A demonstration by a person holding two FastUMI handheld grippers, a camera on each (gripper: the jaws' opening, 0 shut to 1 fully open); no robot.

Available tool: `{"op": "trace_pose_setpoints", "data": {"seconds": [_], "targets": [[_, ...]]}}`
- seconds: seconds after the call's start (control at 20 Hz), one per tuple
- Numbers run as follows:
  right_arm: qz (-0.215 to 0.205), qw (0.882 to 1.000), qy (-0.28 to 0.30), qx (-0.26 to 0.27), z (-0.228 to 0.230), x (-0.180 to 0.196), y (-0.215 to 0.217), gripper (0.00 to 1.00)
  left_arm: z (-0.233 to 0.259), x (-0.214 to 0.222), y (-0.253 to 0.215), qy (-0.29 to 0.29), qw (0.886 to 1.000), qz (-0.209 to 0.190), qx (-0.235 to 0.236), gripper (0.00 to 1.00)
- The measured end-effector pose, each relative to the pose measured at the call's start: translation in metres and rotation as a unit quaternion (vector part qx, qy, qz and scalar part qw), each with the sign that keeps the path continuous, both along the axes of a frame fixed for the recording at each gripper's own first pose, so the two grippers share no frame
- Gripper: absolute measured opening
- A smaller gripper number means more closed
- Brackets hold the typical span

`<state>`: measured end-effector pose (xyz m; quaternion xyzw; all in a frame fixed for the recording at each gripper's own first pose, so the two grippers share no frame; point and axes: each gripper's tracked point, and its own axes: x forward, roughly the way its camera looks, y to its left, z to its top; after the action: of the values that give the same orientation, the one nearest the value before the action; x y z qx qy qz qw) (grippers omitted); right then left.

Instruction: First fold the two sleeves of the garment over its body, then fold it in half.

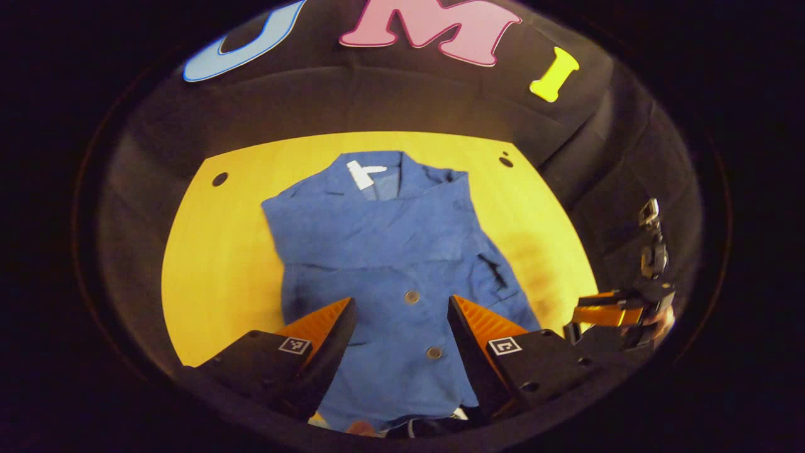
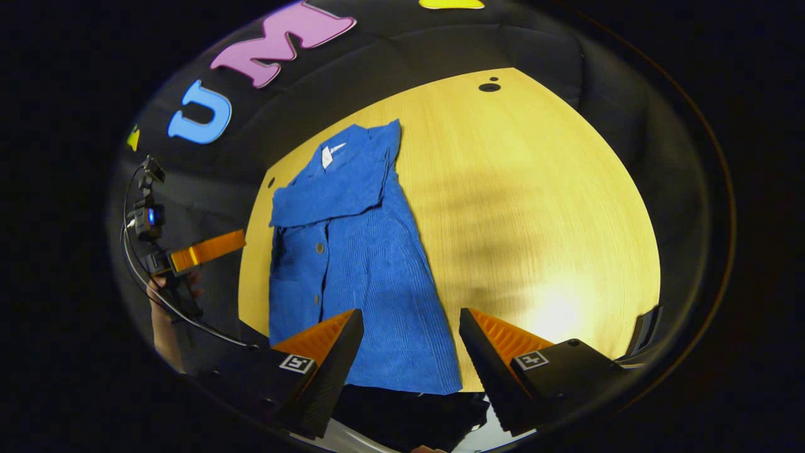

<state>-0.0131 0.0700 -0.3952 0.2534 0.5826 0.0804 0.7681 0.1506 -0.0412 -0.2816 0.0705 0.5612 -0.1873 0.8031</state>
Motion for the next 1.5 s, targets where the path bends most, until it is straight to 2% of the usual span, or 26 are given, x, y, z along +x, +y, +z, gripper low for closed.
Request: {"op": "trace_pose_setpoints", "data": {"seconds": [0.1,0.25,0.3,0.35,0.45,0.65,0.85,1.05,1.15,1.3,1.4,1.45,1.5], "targets": [[0.034,0.999,0.019,-0.019,-0.009,-0.016,0.010,0.98,-0.027,-0.042,0.048,0.036,0.998,0.027,0.034,0.85],[0.067,0.996,0.052,-0.032,-0.022,-0.042,0.020,0.99,-0.064,-0.097,0.097,0.129,0.986,0.099,0.039,0.85],[0.074,0.995,0.063,-0.036,-0.027,-0.049,0.022,0.99,-0.075,-0.106,0.107,0.147,0.981,0.117,0.038,0.87],[0.078,0.993,0.074,-0.042,-0.033,-0.055,0.023,0.99,-0.082,-0.117,0.117,0.167,0.976,0.133,0.041,0.85],[0.090,0.989,0.104,-0.053,-0.043,-0.073,0.024,0.99,-0.093,-0.129,0.126,0.197,0.968,0.149,0.039,0.86],[0.096,0.981,0.148,-0.077,-0.064,-0.091,0.026,0.99,-0.108,-0.138,0.127,0.229,0.962,0.142,0.053,0.85],[0.091,0.978,0.158,-0.098,-0.076,-0.089,0.026,0.99,-0.109,-0.143,0.132,0.246,0.957,0.127,0.087,0.85],[0.092,0.975,0.166,-0.115,-0.092,-0.091,0.026,0.99,-0.110,-0.142,0.133,0.243,0.959,0.117,0.092,0.84],[0.088,0.973,0.169,-0.128,-0.093,-0.090,0.025,0.99,-0.108,-0.143,0.131,0.249,0.956,0.125,0.091,0.85],[0.101,0.967,0.172,-0.157,-0.097,-0.093,0.023,0.94,-0.110,-0.142,0.132,0.247,0.957,0.120,0.092,0.84],[0.112,0.966,0.172,-0.158,-0.097,-0.094,0.030,0.91,-0.111,-0.141,0.130,0.250,0.956,0.123,0.092,0.85],[0.106,0.967,0.177,-0.149,-0.096,-0.096,0.036,0.70,-0.108,-0.143,0.127,0.259,0.953,0.129,0.089,0.85],[0.094,0.973,0.175,-0.120,-0.095,-0.093,0.051,0.49,-0.108,-0.144,0.120,0.260,0.952,0.136,0.082,0.68]]}}
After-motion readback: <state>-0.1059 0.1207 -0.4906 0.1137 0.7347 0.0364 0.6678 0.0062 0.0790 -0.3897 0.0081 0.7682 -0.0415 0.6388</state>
